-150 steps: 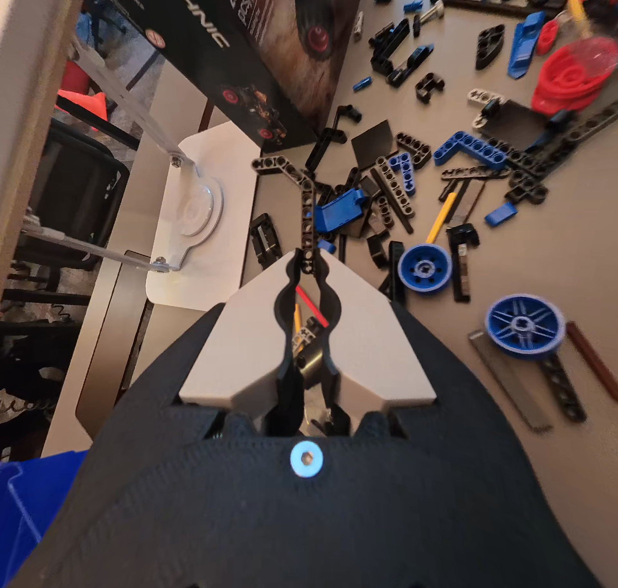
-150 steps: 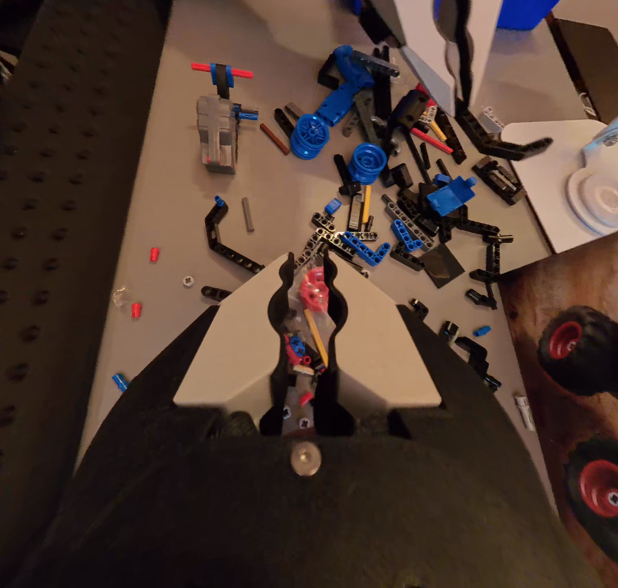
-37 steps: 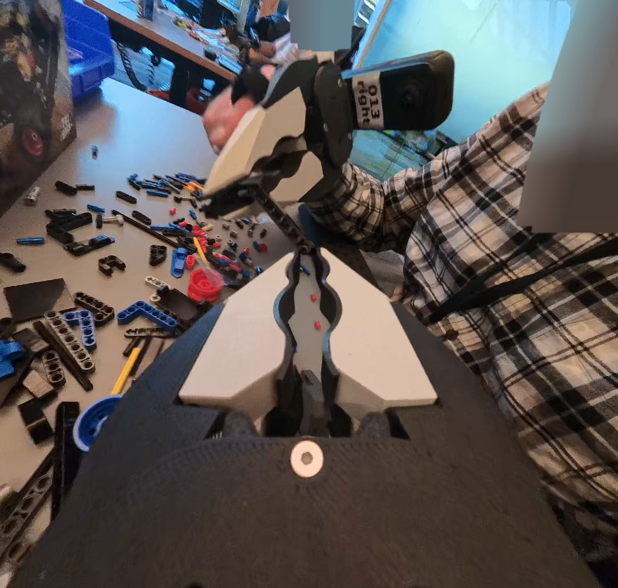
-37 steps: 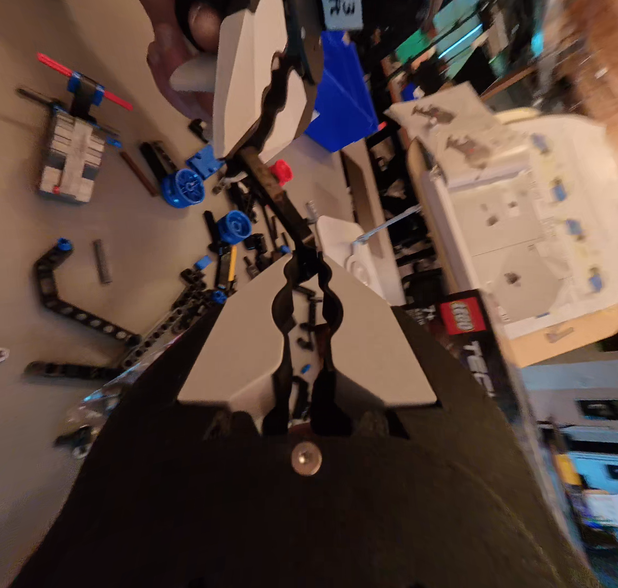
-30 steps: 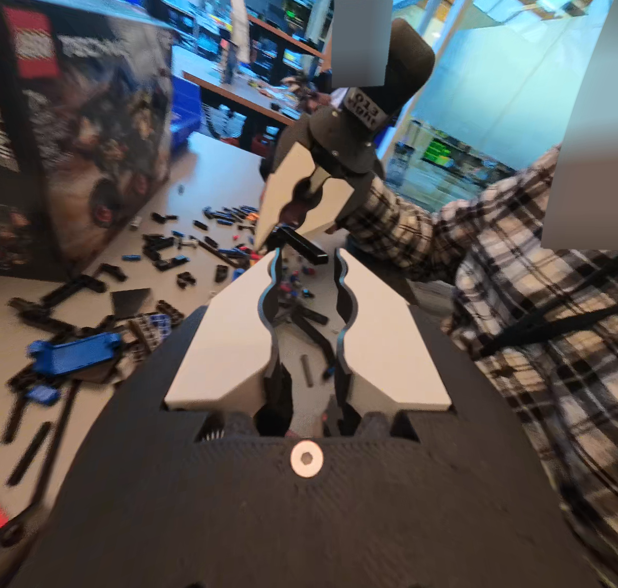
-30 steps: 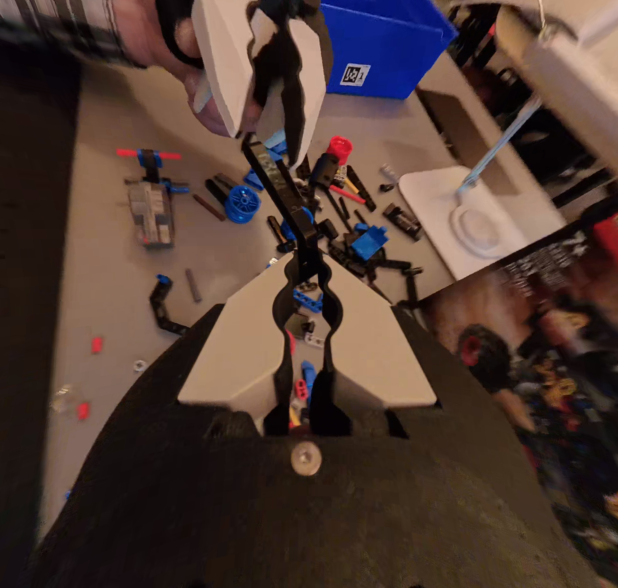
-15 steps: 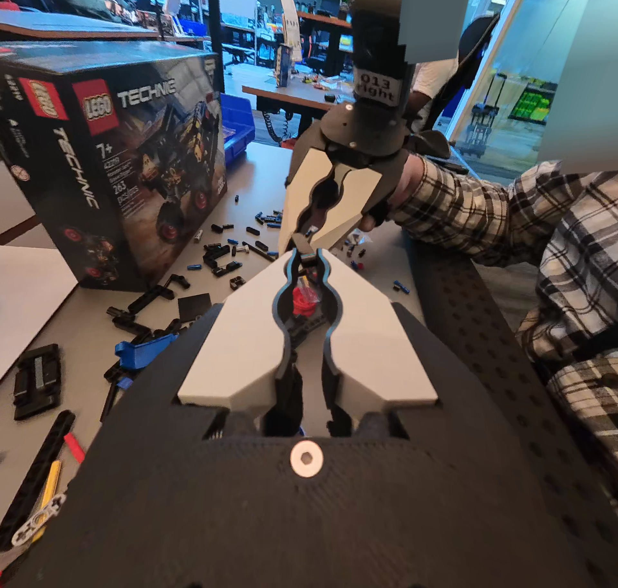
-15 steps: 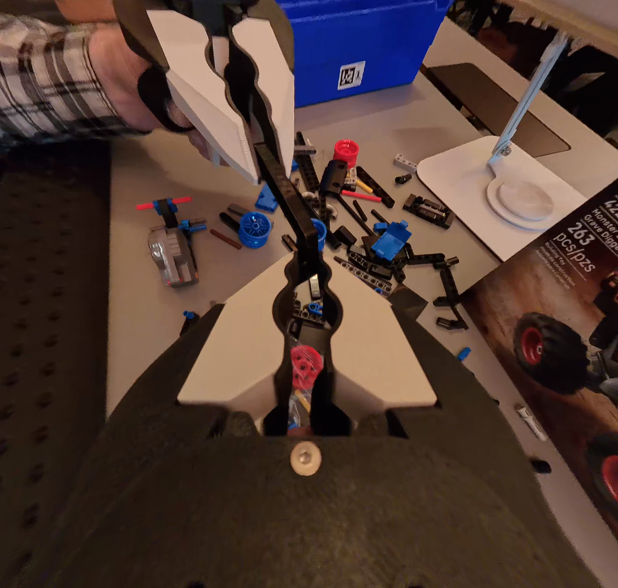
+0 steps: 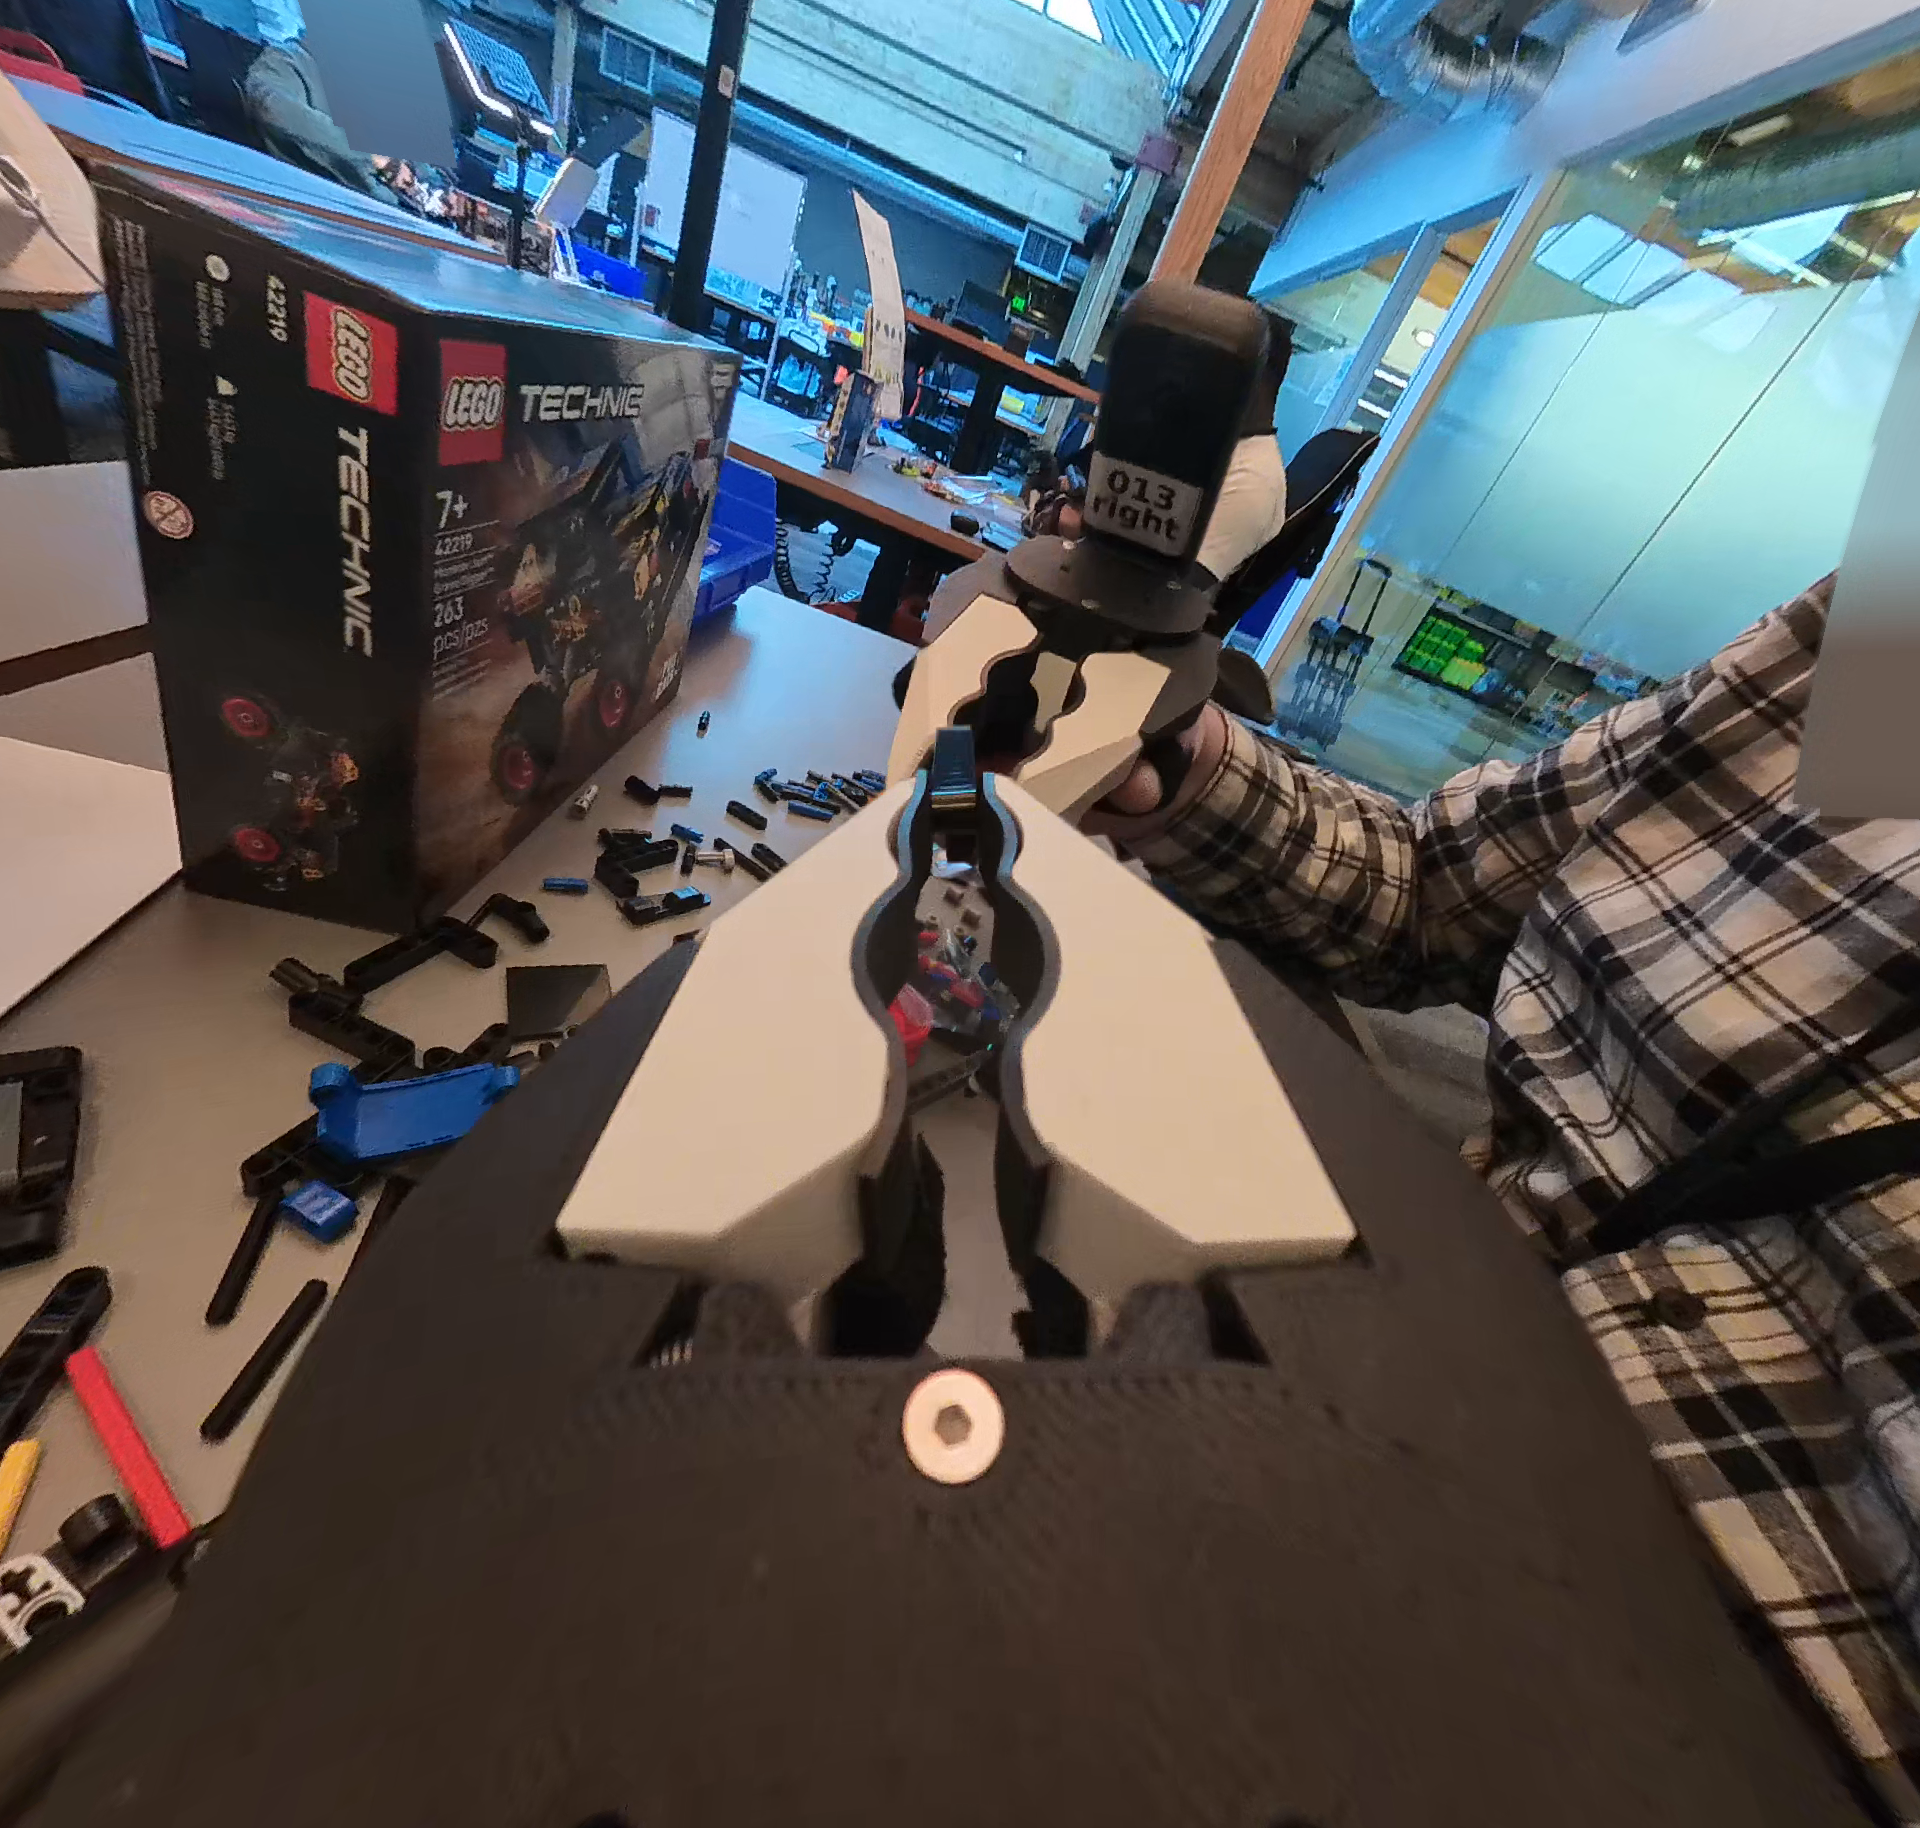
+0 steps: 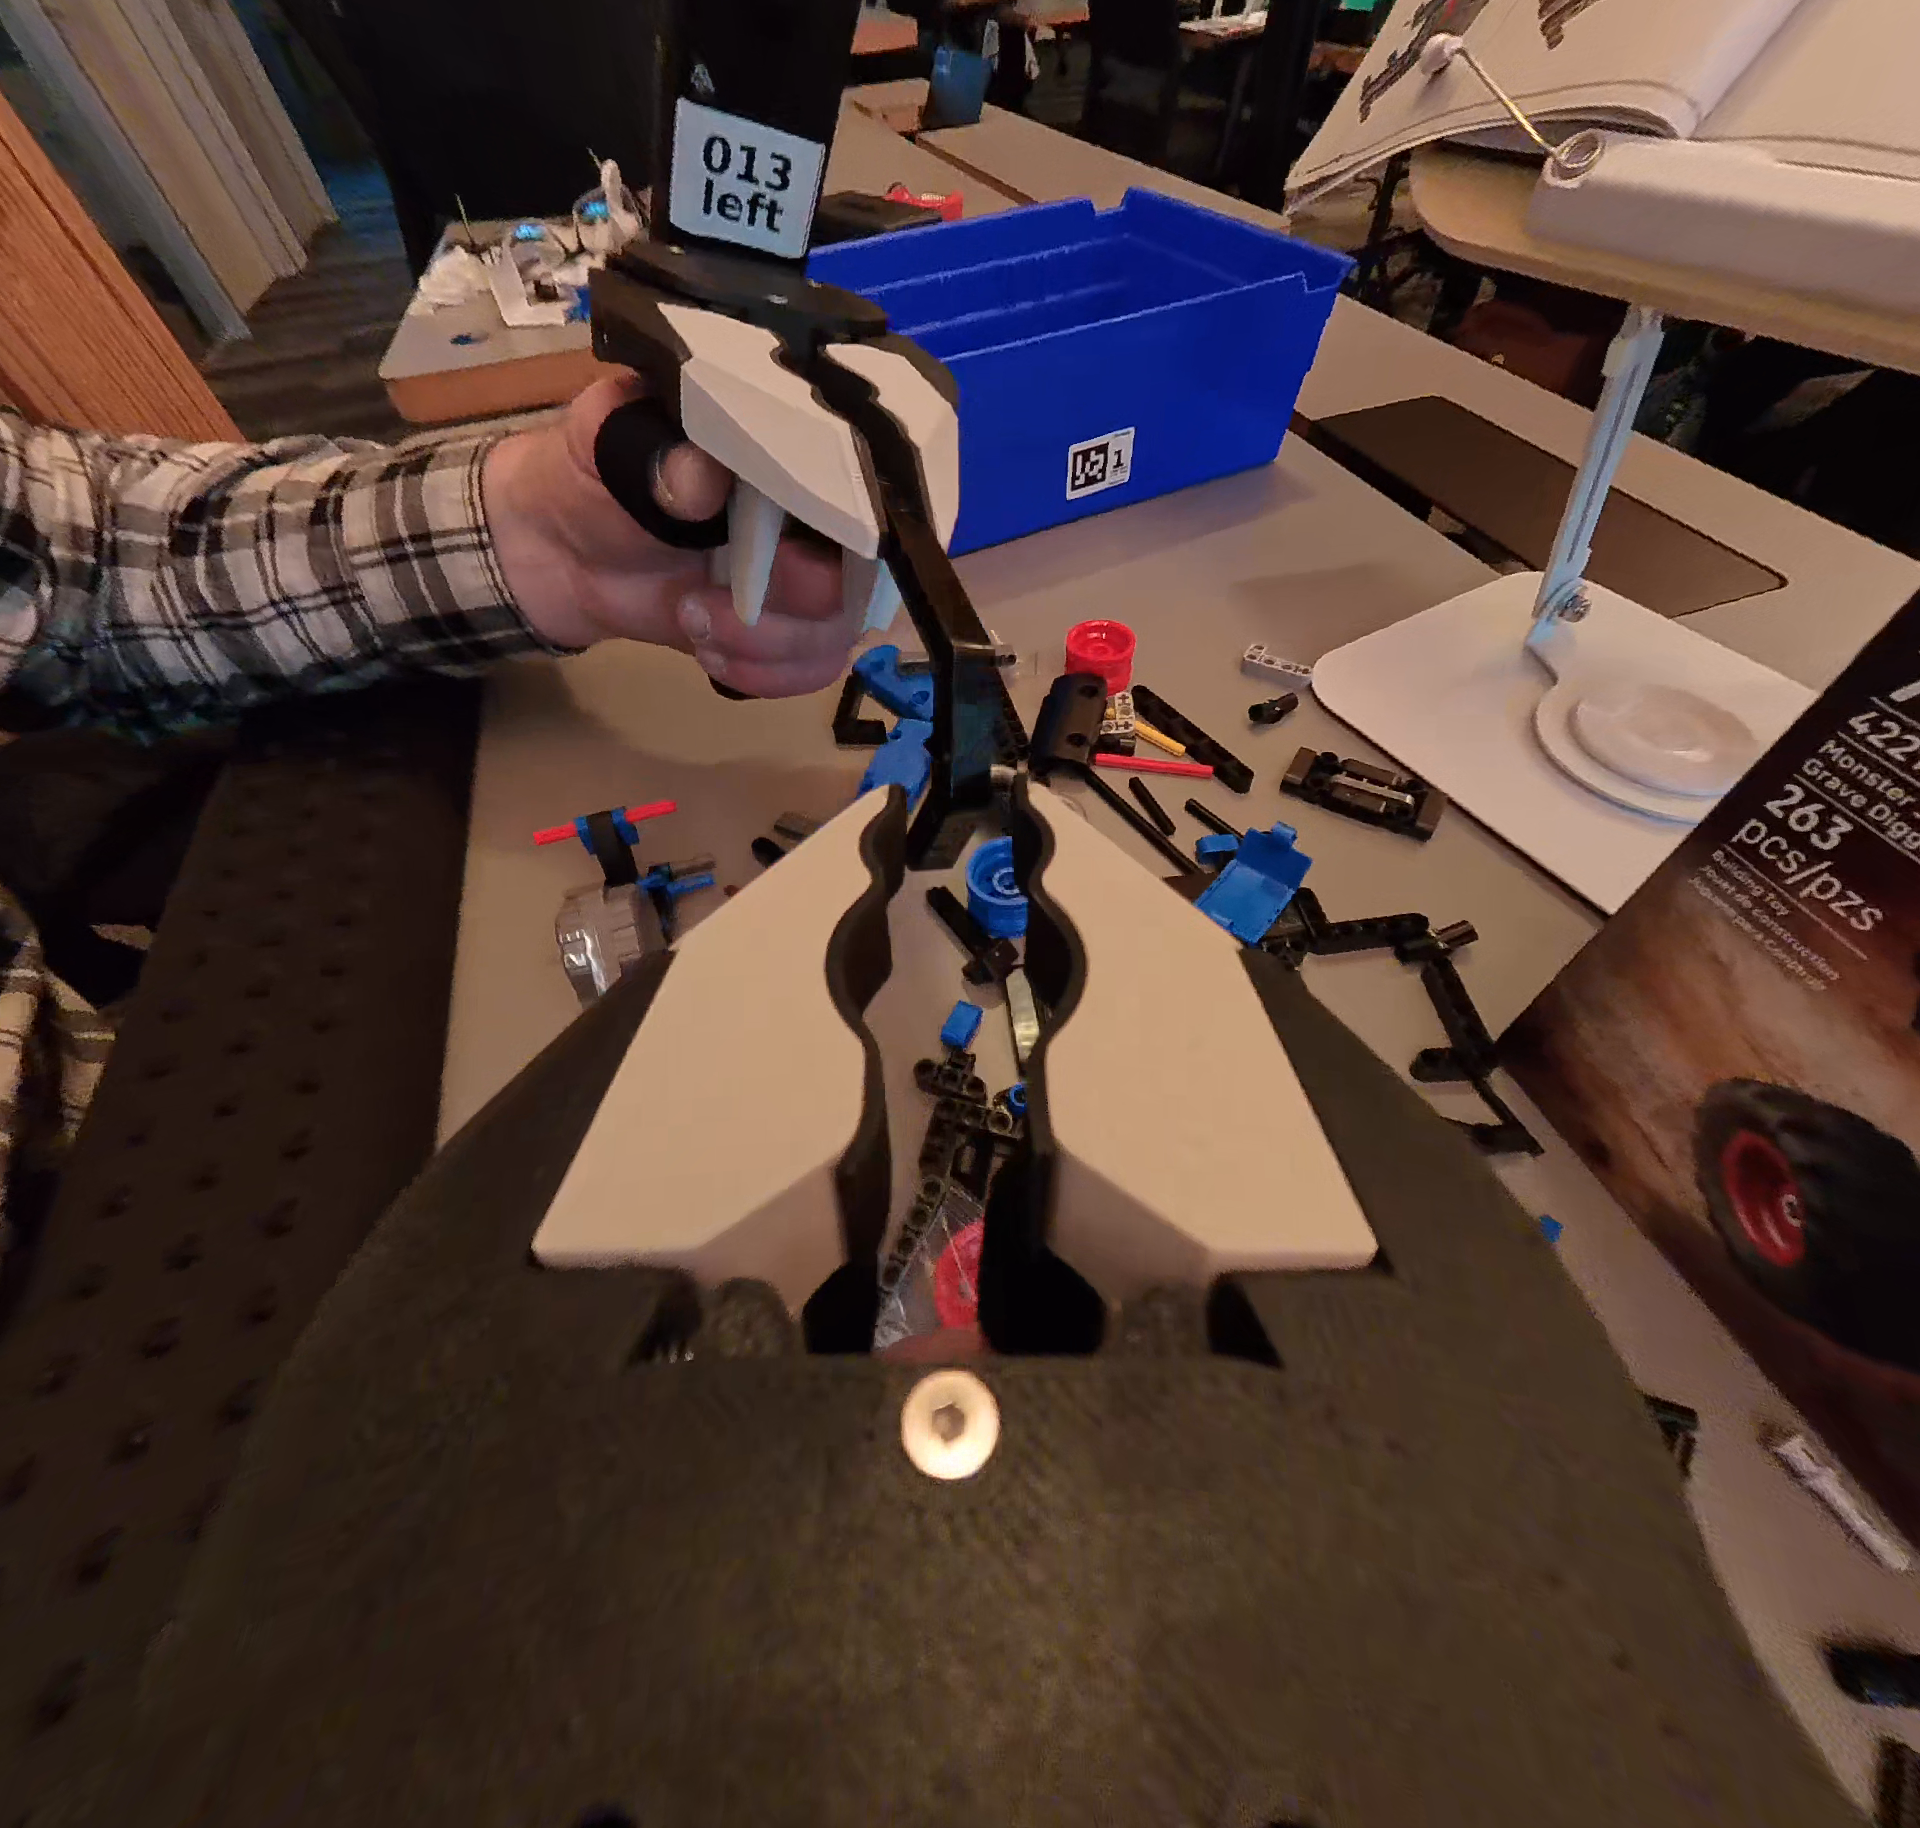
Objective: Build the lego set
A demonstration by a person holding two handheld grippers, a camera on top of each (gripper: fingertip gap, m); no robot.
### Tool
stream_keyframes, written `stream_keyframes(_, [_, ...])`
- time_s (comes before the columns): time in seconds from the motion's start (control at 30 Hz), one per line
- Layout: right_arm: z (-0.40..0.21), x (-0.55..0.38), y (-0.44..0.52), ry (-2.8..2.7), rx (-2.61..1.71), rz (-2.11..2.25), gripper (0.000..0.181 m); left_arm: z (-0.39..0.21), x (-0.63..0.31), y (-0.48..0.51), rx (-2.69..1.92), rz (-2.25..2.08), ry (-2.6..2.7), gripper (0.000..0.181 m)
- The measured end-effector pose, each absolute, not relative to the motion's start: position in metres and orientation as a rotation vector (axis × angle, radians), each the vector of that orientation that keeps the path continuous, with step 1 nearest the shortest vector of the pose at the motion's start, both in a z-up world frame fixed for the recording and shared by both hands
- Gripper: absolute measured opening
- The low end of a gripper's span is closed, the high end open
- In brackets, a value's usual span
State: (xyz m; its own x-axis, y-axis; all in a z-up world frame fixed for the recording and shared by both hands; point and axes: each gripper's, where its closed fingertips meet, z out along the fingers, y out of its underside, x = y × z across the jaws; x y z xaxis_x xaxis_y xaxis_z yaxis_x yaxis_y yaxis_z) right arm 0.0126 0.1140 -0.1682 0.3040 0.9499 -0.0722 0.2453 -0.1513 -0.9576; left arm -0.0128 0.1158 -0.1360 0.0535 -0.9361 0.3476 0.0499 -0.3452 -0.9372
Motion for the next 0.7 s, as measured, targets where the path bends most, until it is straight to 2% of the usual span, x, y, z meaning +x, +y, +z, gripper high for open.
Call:
stream_keyframes(0.13, [-0.1609,0.0116,0.1136,-1.065,-1.603,1.008,0.02,-0.1364,-0.0145,0.1174,-1.462,-1.46,0.924,0.005])
stream_keyframes(0.2, [-0.1612,0.0106,0.1141,-1.057,-1.605,1.013,0.011,-0.1359,-0.0133,0.1165,-1.459,-1.474,0.921,0.006])
stream_keyframes(0.4, [-0.1608,0.0095,0.1125,-1.033,-1.614,1.088,0.008,-0.1362,-0.0142,0.1157,-1.454,-1.539,0.905,0.006])
stream_keyframes(0.43, [-0.1597,0.01,0.1131,-1.016,-1.616,1.109,0.007,-0.1359,-0.0142,0.1159,-1.451,-1.537,0.903,0.007])
stream_keyframes(0.53, [-0.1586,0.0123,0.1166,-0.973,-1.629,1.144,0.007,-0.1373,-0.0137,0.1146,-1.452,-1.497,0.939,0.026])
stream_keyframes(0.7, [-0.1575,0.0166,0.1199,-0.928,-1.645,1.191,0.006,-0.1393,-0.02,0.1206,-1.465,-1.426,0.946,0.024])
